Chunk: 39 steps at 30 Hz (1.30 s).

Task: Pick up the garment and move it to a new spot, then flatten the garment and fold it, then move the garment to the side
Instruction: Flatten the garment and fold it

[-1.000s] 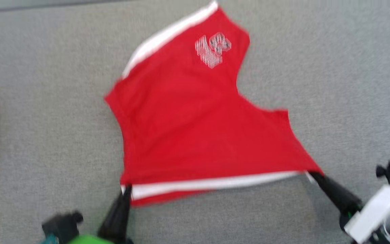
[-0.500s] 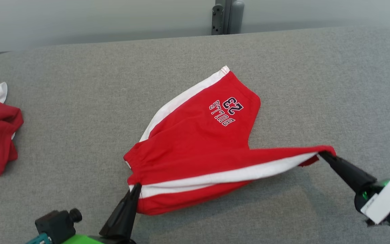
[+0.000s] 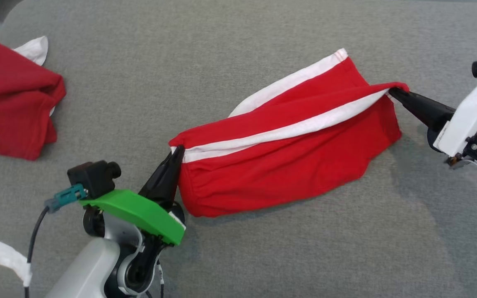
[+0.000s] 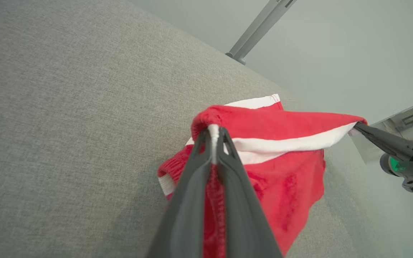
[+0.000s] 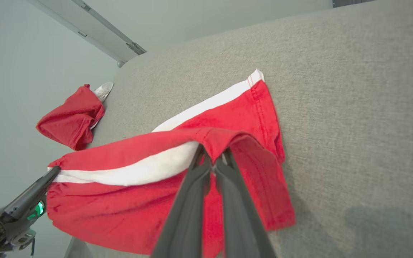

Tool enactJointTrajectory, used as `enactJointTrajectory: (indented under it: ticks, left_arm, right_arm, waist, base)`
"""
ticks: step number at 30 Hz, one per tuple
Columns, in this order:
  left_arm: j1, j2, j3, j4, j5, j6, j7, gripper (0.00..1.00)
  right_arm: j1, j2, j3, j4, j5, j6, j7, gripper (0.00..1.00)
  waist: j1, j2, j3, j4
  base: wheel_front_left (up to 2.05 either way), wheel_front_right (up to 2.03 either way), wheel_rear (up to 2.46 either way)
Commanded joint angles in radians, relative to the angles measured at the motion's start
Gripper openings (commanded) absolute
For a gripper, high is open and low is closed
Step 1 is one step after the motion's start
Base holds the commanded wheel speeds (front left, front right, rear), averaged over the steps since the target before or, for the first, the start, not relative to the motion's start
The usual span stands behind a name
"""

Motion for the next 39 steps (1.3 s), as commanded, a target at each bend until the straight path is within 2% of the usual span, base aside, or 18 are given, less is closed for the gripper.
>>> enactJointTrajectory:
  ticks: [1, 7, 13, 21, 22, 23, 24, 25, 26, 30, 33, 36, 39]
  left_arm:
    - [-0.038, -0.018, -0.007, 0.022, 0.001, -0.012, 0.01, 0.0]
    - [-0.15, -0.086, -0.025, 0.157, -0.008, -0.048, 0.025, 0.0]
    - [-0.226, -0.143, -0.032, 0.279, -0.011, -0.069, 0.019, 0.0]
    - [-0.262, -0.164, -0.034, 0.383, 0.002, -0.081, -0.006, 0.0]
    - [-0.263, -0.166, -0.033, 0.388, 0.001, -0.085, -0.01, 0.01]
    - [-0.263, -0.17, -0.033, 0.392, -0.001, -0.087, -0.014, 0.14]
    - [-0.263, -0.171, -0.03, 0.396, -0.001, -0.088, -0.017, 0.44]
    - [-0.264, -0.167, -0.031, 0.398, 0.007, -0.086, -0.024, 0.99]
    - [-0.264, -0.161, -0.036, 0.397, 0.015, -0.085, -0.026, 1.0]
    - [-0.224, -0.131, -0.049, 0.368, 0.042, -0.069, -0.041, 1.0]
    - [-0.177, -0.094, -0.056, 0.318, 0.089, -0.047, -0.082, 1.0]
    - [-0.107, -0.052, -0.05, 0.249, 0.15, 0.005, -0.166, 1.0]
    - [-0.02, -0.015, -0.034, 0.174, 0.208, 0.068, -0.224, 1.0]
  right_arm:
    - [-0.032, 0.01, 0.001, 0.026, -0.02, 0.0, 0.02, 0.0]
    - [-0.158, 0.079, 0.002, 0.159, -0.094, 0.0, 0.071, 0.0]
    - [-0.235, 0.111, 0.001, 0.26, -0.183, 0.0, 0.097, 0.0]
    - [-0.267, 0.13, -0.017, 0.329, -0.263, 0.0, 0.082, 0.0]
    - [-0.269, 0.133, -0.019, 0.334, -0.269, 0.0, 0.078, 0.0]
    - [-0.27, 0.139, -0.021, 0.337, -0.271, 0.0, 0.073, 0.0]
    - [-0.274, 0.142, -0.024, 0.337, -0.282, 0.0, 0.059, 0.23]
    - [-0.278, 0.143, -0.026, 0.336, -0.292, 0.0, 0.045, 0.94]
    - [-0.279, 0.146, -0.029, 0.343, -0.3, 0.0, 0.034, 1.0]
    - [-0.267, 0.152, -0.001, 0.296, -0.298, 0.0, 0.029, 1.0]
    - [-0.22, 0.129, 0.029, 0.229, -0.294, 0.0, 0.005, 1.0]
    - [-0.161, 0.095, 0.045, 0.141, -0.301, 0.0, -0.071, 1.0]
    - [-0.084, 0.06, 0.054, 0.089, -0.375, 0.0, -0.18, 1.0]
  waist:
    - [0.0001, 0.0, 0.089, 0.111]
    - [0.0001, 0.0, 0.098, 0.145]
    - [0.0001, 0.0, 0.107, 0.153]
    - [0.0001, 0.0, 0.113, 0.14]
    - [0.0001, 0.0, 0.115, 0.138]
    - [0.0001, 0.0, 0.116, 0.136]
    - [0.0001, 0.0, 0.117, 0.134]
    - [0.0001, 0.0, 0.116, 0.13]
    - [0.0001, 0.0, 0.115, 0.125]
    - [0.0001, 0.0, 0.1, 0.098]
    - [0.0001, 0.0, 0.065, 0.07]
    - [0.0001, 0.0, 0.013, 0.039]
    - [0.0001, 0.0, -0.042, 0.006]
  base:
    - [0.0, 0.0, 0.0]
    - [0.0, 0.0, 0.0]
    - [0.0, 0.0, 0.0]
    - [0.0, 0.0, 0.0]
    - [0.0, 0.0, 0.0]
    - [0.0, 0.0, 0.0]
    - [0.0, 0.0, 0.0]
    - [0.0, 0.0, 0.0]
    - [0.0, 0.0, 0.0]
    - [0.0, 0.0, 0.0]
    - [0.0, 0.0, 0.0]
    - [0.0, 0.0, 0.0]
    - [0.0, 0.0, 0.0]
